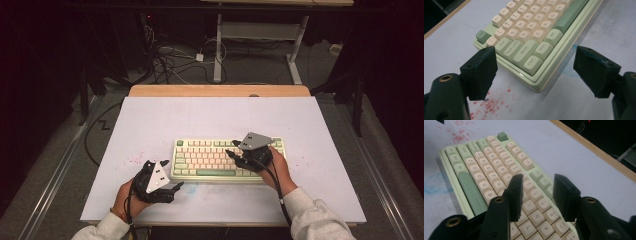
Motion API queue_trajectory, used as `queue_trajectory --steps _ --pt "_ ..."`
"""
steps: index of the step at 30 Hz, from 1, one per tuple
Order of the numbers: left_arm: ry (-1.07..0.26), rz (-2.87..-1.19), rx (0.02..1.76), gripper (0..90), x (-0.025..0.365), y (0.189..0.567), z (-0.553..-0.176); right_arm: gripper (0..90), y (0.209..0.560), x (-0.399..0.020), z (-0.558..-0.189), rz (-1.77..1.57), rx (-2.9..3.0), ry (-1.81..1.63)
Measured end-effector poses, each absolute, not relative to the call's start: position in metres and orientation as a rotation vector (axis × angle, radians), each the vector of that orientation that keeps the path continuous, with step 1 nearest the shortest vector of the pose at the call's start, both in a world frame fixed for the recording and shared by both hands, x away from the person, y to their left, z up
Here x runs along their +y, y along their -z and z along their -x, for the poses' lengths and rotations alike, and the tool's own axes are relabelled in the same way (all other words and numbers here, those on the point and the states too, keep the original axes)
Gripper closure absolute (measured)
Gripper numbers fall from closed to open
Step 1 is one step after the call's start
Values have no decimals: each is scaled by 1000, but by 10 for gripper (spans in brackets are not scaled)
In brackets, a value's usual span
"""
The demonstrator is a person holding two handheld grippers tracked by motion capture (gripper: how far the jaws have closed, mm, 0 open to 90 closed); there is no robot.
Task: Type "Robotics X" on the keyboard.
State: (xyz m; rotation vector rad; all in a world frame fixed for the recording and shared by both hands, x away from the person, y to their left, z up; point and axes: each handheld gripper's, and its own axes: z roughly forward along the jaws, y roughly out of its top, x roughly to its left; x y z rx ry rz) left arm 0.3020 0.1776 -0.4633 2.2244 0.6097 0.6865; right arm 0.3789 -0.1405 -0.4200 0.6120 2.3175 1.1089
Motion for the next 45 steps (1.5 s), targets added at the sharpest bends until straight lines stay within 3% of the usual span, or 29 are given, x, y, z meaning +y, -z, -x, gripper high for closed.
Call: queue_trajectory --steps 5,9,16,30,45 --pt "-684 -2227 611 183 178 463 -302 373 415 -145 -372 -612 2271 -1145" --pt "-686 -2224 611 183 179 463 -302 292 410 -151 -367 -619 2220 -1180" --pt "-686 -2220 615 184 179 462 -302 220 408 -159 -360 -624 2153 -1194" --pt "-643 -2186 636 242 185 456 -302 213 414 -176 -340 -598 2143 -1162" --pt "-584 -2220 620 728 184 451 -303 215 418 -213 -319 -609 2073 -1165"
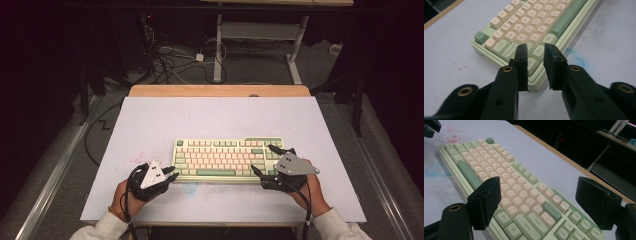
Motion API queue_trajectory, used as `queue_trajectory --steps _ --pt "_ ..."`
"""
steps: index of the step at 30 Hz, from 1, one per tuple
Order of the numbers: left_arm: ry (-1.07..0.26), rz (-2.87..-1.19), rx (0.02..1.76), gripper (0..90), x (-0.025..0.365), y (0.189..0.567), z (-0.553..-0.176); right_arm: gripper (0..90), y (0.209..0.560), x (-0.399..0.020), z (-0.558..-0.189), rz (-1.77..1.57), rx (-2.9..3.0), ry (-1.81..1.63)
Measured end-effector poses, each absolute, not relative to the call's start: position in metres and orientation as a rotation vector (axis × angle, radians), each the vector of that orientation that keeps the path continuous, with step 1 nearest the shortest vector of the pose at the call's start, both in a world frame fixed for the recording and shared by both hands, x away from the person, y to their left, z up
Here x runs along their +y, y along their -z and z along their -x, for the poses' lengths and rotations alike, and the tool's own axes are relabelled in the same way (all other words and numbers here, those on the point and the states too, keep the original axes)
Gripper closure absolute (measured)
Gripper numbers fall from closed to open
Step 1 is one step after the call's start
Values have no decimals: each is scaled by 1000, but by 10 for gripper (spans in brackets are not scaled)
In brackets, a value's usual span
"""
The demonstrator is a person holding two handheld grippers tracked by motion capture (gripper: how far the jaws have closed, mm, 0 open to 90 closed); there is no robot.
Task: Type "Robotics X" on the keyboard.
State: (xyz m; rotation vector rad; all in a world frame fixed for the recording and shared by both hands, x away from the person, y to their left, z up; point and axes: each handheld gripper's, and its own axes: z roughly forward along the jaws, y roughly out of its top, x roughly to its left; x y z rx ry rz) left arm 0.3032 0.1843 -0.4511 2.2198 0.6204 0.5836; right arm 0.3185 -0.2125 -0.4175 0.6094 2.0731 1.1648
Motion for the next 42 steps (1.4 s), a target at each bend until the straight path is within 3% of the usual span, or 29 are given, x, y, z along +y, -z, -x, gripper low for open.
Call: queue_trajectory --steps 10,42 --pt "-558 -2227 667 871 185 449 -306 204 423 -229 -309 -644 2072 -1134" --pt "-426 -2338 559 871 132 434 -346 206 439 -242 -295 -670 2117 -1072"
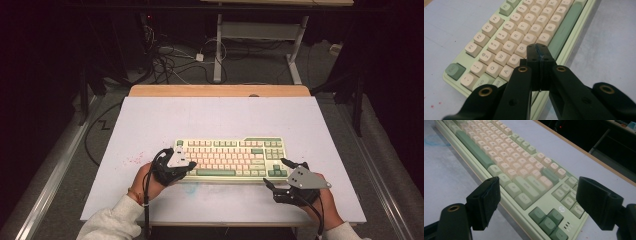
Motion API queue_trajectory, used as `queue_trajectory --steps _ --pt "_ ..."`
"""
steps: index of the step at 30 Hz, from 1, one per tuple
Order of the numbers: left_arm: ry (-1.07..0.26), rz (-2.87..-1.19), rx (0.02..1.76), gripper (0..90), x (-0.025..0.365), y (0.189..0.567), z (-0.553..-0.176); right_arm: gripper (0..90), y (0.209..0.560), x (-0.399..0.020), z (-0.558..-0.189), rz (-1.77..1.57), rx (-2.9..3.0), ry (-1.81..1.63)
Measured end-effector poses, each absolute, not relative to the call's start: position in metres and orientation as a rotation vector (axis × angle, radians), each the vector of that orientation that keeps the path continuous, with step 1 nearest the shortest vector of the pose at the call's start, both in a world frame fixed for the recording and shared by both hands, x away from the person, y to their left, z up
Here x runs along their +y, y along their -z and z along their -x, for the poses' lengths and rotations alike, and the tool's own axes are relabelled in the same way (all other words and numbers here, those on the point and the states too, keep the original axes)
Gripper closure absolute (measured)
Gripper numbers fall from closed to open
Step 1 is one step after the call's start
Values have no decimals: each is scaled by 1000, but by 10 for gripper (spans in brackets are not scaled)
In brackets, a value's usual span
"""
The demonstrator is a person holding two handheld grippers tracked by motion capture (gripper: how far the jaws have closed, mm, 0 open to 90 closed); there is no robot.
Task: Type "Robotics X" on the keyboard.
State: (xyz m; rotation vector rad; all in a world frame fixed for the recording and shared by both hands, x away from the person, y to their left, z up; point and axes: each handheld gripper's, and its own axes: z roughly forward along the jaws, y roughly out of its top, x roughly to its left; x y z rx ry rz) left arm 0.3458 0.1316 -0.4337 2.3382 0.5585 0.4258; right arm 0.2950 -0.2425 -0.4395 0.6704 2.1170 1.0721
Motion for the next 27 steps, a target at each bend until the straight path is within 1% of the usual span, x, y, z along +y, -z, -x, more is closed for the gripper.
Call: queue_trajectory --steps 14,27 --pt "-398 -2400 524 871 102 442 -364 209 443 -240 -296 -663 2135 -1061" --pt "-399 -2431 539 871 96 449 -371 213 445 -237 -295 -645 2152 -1052"
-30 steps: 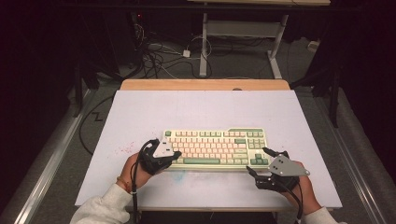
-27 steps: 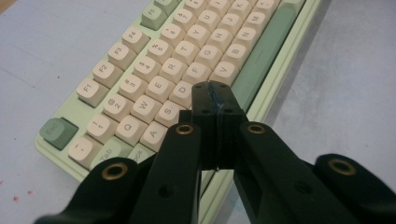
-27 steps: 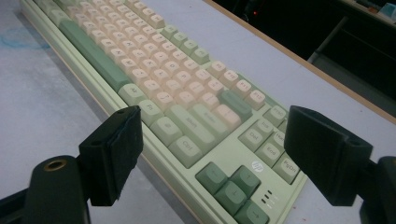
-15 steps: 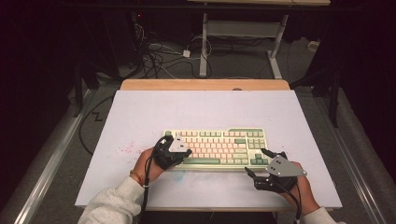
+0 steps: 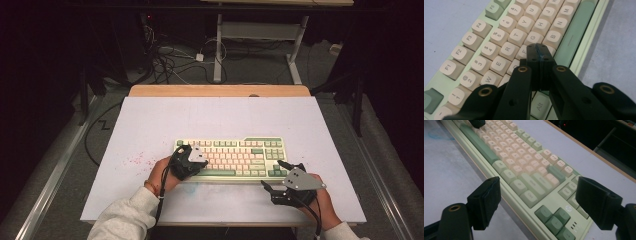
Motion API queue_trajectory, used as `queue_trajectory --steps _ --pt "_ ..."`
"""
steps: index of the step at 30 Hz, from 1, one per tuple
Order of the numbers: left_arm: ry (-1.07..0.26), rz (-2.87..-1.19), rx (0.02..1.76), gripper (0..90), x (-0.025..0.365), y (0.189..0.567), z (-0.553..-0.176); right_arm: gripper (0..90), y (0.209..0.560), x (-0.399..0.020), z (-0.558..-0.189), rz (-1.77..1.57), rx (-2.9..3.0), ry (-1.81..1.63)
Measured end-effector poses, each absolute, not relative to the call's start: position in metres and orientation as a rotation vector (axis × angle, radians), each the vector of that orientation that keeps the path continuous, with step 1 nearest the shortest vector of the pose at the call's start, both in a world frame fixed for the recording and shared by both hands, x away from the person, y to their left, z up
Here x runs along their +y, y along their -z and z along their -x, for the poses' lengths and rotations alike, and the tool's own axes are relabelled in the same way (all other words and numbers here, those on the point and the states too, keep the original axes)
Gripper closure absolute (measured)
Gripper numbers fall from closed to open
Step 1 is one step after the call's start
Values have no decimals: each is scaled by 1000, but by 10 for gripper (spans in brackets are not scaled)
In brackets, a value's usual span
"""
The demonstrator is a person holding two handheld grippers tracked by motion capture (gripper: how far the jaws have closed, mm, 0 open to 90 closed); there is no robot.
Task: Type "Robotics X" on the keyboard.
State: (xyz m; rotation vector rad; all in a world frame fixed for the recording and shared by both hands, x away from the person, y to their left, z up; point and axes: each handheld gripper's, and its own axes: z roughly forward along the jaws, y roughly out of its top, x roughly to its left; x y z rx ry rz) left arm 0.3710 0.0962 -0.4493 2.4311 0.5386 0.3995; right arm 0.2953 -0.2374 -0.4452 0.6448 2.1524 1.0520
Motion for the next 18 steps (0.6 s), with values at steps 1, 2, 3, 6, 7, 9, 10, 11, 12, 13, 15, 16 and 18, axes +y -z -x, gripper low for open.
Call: queue_trajectory --steps 1,2,3,6,7,9,10,11,12,13,15,16,18 --pt "-391 -2443 544 871 96 451 -372 213 445 -237 -295 -643 2154 -1051" --pt "-381 -2430 543 872 96 452 -372 213 446 -237 -295 -641 2158 -1047" --pt "-371 -2429 541 872 96 452 -372 213 446 -237 -295 -642 2160 -1044" --pt "-397 -2433 535 871 97 450 -370 213 445 -237 -295 -637 2160 -1045" --pt "-396 -2419 538 871 99 449 -371 213 445 -237 -295 -636 2158 -1045" --pt "-410 -2407 547 871 102 446 -371 213 445 -237 -295 -637 2156 -1047" --pt "-413 -2403 550 871 103 445 -371 213 445 -237 -294 -637 2155 -1048" --pt "-415 -2399 552 871 103 444 -371 213 445 -237 -294 -638 2154 -1049" --pt "-417 -2396 554 871 104 444 -370 213 444 -237 -294 -637 2153 -1049" --pt "-421 -2391 557 871 105 443 -370 213 444 -237 -294 -636 2152 -1049" --pt "-423 -2387 561 871 106 442 -371 213 444 -237 -294 -636 2151 -1051" --pt "-424 -2389 561 870 106 442 -371 213 444 -237 -294 -636 2151 -1050" --pt "-427 -2386 565 870 108 442 -372 213 444 -237 -294 -634 2151 -1049"
